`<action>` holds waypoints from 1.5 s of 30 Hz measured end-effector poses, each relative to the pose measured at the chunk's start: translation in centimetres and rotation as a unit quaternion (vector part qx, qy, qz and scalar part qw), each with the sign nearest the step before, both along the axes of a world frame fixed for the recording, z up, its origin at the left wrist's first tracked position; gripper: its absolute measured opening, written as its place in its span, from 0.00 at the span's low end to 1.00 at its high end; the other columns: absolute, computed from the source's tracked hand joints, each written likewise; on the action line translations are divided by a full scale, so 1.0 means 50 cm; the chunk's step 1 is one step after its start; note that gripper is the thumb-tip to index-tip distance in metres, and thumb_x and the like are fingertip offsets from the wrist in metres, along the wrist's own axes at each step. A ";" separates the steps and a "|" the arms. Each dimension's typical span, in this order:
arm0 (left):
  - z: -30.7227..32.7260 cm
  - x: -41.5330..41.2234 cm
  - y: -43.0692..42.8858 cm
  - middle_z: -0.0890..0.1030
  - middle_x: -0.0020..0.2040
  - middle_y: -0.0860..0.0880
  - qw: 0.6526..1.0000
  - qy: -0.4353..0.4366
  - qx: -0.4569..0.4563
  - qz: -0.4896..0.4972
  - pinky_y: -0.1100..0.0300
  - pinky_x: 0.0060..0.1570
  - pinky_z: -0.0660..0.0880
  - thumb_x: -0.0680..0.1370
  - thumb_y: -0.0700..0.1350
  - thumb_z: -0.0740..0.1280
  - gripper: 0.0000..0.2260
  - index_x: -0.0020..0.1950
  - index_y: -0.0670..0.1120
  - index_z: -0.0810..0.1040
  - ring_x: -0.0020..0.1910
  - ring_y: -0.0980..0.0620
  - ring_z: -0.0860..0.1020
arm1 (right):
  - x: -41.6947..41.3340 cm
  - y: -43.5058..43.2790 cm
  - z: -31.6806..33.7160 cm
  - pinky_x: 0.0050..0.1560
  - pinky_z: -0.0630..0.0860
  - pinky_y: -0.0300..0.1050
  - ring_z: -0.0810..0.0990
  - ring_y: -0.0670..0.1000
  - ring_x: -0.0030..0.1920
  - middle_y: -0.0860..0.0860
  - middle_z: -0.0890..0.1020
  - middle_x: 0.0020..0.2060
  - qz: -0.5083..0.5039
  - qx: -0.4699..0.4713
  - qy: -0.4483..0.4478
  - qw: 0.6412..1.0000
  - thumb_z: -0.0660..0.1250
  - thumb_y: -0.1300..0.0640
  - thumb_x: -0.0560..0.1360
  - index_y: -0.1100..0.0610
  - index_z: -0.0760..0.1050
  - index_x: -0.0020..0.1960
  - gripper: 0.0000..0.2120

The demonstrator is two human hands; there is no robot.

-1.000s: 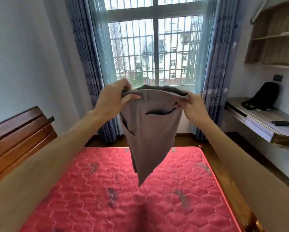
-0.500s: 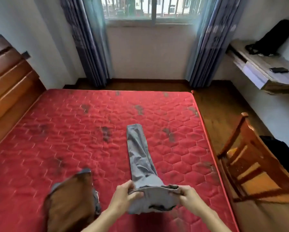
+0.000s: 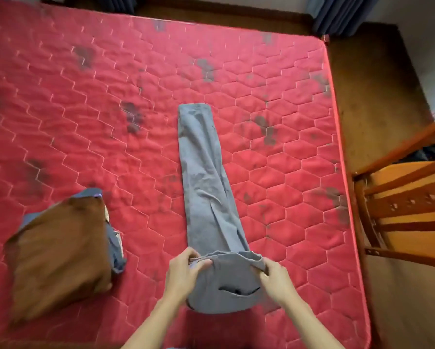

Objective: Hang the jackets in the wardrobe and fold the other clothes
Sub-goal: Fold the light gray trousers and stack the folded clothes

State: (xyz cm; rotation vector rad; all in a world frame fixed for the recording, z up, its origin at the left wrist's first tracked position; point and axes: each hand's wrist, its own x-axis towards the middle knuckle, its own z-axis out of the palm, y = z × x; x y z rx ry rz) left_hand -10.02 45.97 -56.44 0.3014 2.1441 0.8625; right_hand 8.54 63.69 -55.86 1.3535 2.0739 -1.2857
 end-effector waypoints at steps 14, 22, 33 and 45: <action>-0.297 0.097 -0.063 0.79 0.61 0.49 0.983 -0.039 -0.093 0.157 0.52 0.61 0.73 0.70 0.58 0.77 0.32 0.68 0.49 0.70 0.63 0.45 0.78 | 0.013 -0.021 -0.291 0.60 0.74 0.42 0.80 0.43 0.55 0.50 0.78 0.59 -0.220 -0.099 -0.025 0.970 0.74 0.32 0.63 0.56 0.69 0.68 0.42; -0.296 0.165 -0.133 0.83 0.48 0.43 0.977 -0.089 -0.176 0.085 0.50 0.50 0.73 0.73 0.69 0.67 0.23 0.44 0.49 0.72 0.55 0.37 0.80 | 0.154 -0.134 -0.264 0.56 0.79 0.42 0.84 0.44 0.53 0.46 0.87 0.48 -0.229 -0.179 -0.033 0.956 0.72 0.47 0.74 0.54 0.83 0.53 0.13; -0.054 0.126 -0.218 0.73 0.64 0.75 0.990 -0.097 0.024 0.095 0.58 0.68 0.68 0.75 0.57 0.73 0.32 0.76 0.66 0.64 0.66 0.67 0.73 | 0.123 -0.187 -0.040 0.51 0.82 0.51 0.86 0.48 0.48 0.49 0.87 0.48 -0.275 -0.152 0.024 0.949 0.74 0.54 0.74 0.52 0.80 0.54 0.10; -0.086 -0.205 0.011 0.84 0.49 0.54 0.985 0.021 0.140 0.100 0.54 0.49 0.80 0.69 0.66 0.71 0.22 0.58 0.56 0.78 0.46 0.53 0.82 | -0.258 0.056 -0.045 0.35 0.78 0.38 0.81 0.46 0.36 0.55 0.83 0.45 -0.251 -0.046 0.262 0.930 0.73 0.55 0.75 0.54 0.70 0.66 0.22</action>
